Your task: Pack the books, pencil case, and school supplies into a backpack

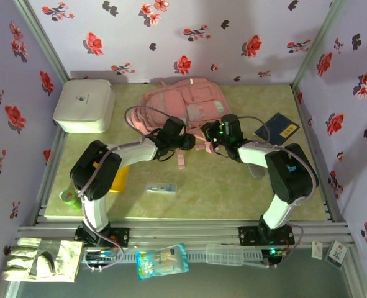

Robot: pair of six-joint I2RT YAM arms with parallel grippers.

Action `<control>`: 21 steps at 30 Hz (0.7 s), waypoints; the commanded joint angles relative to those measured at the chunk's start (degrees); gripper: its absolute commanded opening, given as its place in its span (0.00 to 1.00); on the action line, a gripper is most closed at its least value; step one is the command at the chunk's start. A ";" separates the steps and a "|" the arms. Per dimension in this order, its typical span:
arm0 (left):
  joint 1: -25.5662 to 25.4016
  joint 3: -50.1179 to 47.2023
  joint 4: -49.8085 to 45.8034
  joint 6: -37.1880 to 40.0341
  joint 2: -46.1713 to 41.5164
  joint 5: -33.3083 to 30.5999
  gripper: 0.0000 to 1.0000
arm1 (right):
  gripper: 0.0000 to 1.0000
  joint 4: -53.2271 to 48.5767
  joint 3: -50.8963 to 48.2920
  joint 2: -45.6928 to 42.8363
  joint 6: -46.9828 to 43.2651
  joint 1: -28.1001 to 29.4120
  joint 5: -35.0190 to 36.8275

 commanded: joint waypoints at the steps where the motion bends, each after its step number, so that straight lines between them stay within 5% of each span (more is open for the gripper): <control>1: -0.41 0.17 4.12 1.90 0.34 -3.47 0.38 | 0.00 2.93 2.70 -2.87 -0.65 0.67 -2.73; 21: -0.52 -1.06 6.10 5.25 -0.16 -9.33 0.14 | 0.00 1.52 2.60 -2.81 -0.55 0.72 -1.92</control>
